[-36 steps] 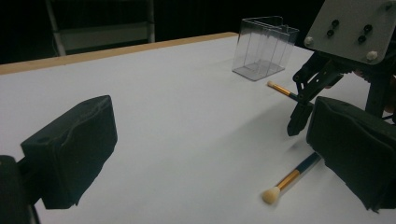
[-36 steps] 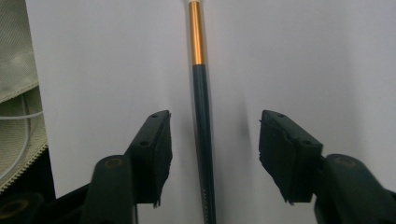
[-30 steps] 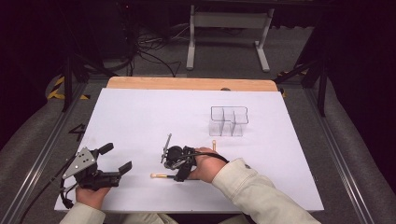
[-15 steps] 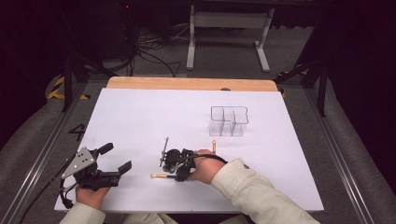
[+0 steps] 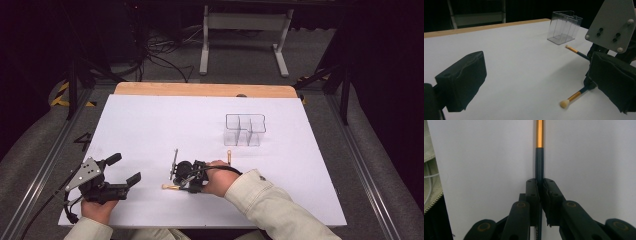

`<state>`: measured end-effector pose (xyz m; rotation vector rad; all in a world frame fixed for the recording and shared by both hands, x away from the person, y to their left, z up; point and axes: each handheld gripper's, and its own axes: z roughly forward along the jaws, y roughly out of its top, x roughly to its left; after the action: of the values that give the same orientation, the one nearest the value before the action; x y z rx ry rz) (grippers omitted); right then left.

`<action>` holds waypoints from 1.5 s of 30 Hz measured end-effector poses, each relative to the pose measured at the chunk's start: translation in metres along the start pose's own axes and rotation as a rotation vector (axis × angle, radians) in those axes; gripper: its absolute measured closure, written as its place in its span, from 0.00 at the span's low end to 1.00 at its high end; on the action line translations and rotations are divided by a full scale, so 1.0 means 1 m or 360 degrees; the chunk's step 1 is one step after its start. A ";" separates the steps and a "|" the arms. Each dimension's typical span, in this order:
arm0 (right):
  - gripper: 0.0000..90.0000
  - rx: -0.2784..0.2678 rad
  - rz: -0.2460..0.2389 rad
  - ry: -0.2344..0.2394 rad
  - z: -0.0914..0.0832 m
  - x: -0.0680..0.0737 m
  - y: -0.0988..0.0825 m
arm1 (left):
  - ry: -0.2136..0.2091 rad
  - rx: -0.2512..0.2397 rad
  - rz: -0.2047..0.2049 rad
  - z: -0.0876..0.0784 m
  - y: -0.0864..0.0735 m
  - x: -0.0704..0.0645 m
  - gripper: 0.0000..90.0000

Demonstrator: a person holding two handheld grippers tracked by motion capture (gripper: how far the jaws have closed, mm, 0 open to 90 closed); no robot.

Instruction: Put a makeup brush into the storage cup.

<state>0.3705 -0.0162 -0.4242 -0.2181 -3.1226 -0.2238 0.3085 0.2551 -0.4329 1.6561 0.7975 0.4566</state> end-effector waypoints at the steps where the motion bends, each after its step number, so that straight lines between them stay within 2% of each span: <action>1: 0.92 0.0000 0.0000 -0.0001 0.000 0.000 0.000 | 0.0000 0.0000 0.0001 0.000 0.000 0.000 0.03; 14: 0.93 0.0004 0.0018 0.0015 -0.004 0.000 0.000 | 0.0013 0.0004 0.0002 -0.001 0.000 0.000 0.03; 22: 0.93 -0.0079 0.0028 0.0012 -0.021 -0.001 -0.002 | 0.0015 -0.0006 0.0000 -0.001 0.000 0.000 0.03; 28: 0.93 -0.0151 0.0029 -0.0020 -0.037 0.000 -0.005 | 0.0019 -0.0004 0.0000 -0.001 0.000 0.000 0.03; 36: 0.93 -0.0290 0.0052 -0.0058 -0.064 -0.001 -0.013 | 0.0025 0.0008 0.0007 0.000 0.000 0.001 0.03; 38: 0.93 -0.0299 0.0057 -0.0055 -0.066 -0.001 -0.014 | 0.0024 0.0007 0.0007 0.000 0.000 0.001 0.03; 45: 0.93 -0.0452 0.0060 -0.0110 -0.087 -0.001 -0.024 | 0.0026 0.0009 0.0002 0.000 -0.001 0.001 0.03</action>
<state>0.3680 -0.0520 -0.3415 -0.2909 -3.1388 -0.6744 0.3092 0.2558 -0.4337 1.6601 0.8109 0.4696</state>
